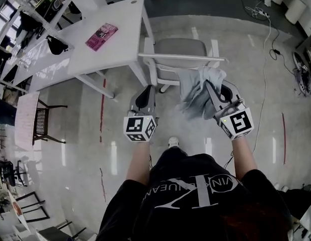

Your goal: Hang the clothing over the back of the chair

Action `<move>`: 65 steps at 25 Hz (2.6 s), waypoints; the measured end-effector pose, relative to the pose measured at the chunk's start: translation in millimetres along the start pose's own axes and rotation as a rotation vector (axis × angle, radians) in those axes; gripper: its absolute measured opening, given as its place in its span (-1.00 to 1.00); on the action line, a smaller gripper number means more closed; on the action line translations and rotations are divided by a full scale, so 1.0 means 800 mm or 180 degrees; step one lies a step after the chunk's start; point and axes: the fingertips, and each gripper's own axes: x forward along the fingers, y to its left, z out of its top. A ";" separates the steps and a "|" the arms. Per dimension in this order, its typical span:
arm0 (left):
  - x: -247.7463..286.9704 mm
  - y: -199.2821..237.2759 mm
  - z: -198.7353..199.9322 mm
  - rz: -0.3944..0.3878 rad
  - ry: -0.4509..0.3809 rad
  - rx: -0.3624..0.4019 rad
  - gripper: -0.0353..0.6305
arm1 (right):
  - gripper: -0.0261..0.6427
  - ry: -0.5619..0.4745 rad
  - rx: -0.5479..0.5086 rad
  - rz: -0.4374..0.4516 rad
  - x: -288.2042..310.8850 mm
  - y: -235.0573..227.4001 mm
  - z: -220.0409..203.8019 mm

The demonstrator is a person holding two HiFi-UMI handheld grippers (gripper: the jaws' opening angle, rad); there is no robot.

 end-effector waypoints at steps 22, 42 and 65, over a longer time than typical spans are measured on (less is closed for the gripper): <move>0.148 0.083 0.040 -0.0398 -0.0107 -0.0123 -0.86 | -0.81 -0.0042 -0.0380 -0.0387 0.203 -0.132 0.077; 0.264 0.148 0.030 -0.0114 -0.0051 -0.0163 -0.86 | -0.81 0.0442 -0.0506 0.0022 0.379 -0.225 -0.013; 0.269 0.186 0.005 0.0137 0.0083 -0.0296 -0.86 | -0.65 0.2351 -0.0566 0.1024 0.380 -0.148 -0.239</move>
